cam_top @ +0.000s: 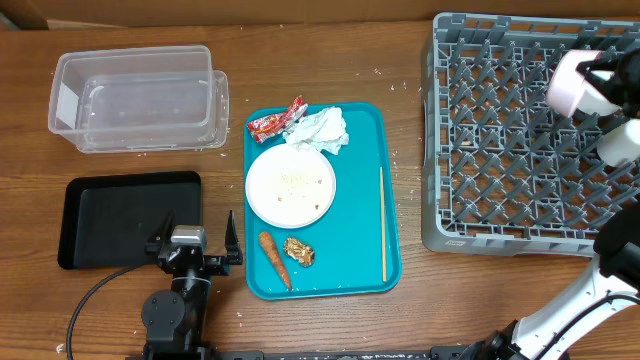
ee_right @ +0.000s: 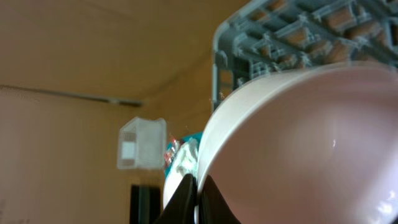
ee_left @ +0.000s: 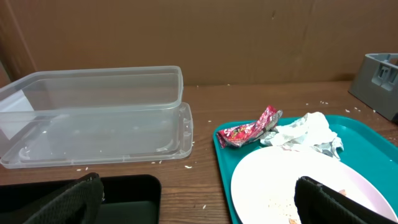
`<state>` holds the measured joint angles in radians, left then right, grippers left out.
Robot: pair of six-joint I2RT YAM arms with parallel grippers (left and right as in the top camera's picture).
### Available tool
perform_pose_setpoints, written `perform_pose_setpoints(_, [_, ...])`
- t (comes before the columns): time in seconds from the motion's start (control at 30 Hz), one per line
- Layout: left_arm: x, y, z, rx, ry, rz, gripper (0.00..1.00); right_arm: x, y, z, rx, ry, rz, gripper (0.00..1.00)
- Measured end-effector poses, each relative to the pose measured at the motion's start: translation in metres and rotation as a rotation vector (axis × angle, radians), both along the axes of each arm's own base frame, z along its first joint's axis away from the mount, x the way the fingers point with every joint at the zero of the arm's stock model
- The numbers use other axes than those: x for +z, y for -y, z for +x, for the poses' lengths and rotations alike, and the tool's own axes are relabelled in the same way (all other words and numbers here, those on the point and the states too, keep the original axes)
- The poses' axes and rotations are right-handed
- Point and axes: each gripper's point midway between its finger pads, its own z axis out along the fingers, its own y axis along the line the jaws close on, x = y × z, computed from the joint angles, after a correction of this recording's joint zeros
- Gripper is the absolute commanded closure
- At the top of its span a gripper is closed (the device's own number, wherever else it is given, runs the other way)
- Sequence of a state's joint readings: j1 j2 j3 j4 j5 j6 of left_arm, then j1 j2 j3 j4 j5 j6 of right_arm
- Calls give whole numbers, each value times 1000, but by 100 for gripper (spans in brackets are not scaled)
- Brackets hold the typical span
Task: Sort waste into correct bins and load items into the dishwasher
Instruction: 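Lift the pink bowl and carry it over the dish rack, then lower the pink bowl into the rack and open the right gripper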
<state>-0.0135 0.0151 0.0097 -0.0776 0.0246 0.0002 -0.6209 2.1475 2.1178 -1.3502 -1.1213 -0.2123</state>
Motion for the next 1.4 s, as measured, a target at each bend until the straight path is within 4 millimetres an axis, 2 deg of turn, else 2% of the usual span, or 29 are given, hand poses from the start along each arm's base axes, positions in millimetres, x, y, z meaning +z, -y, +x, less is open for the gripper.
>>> perform_pose_setpoints(0.17, [0, 0, 0, 0, 0, 0, 0, -19, -7, 16, 74, 217, 74, 96])
perform_pose_setpoints(0.37, [0, 0, 0, 0, 0, 0, 0, -25, -9, 25, 101, 310, 103, 96])
perform_pose_setpoints(0.63, [0, 0, 0, 0, 0, 0, 0, -48, -3, 27, 9, 126, 121, 96])
perform_pose_setpoints(1.03, [0, 0, 0, 0, 0, 0, 0, -59, -11, 29, -10, 44, 129, 96])
perform_pose_setpoints(1.27, [0, 0, 0, 0, 0, 0, 0, -66, 2, 19, -71, -58, 148, 96])
perform_pose_setpoints(1.4, [0, 0, 0, 0, 0, 0, 0, -66, 16, 14, -133, -146, 85, 94])
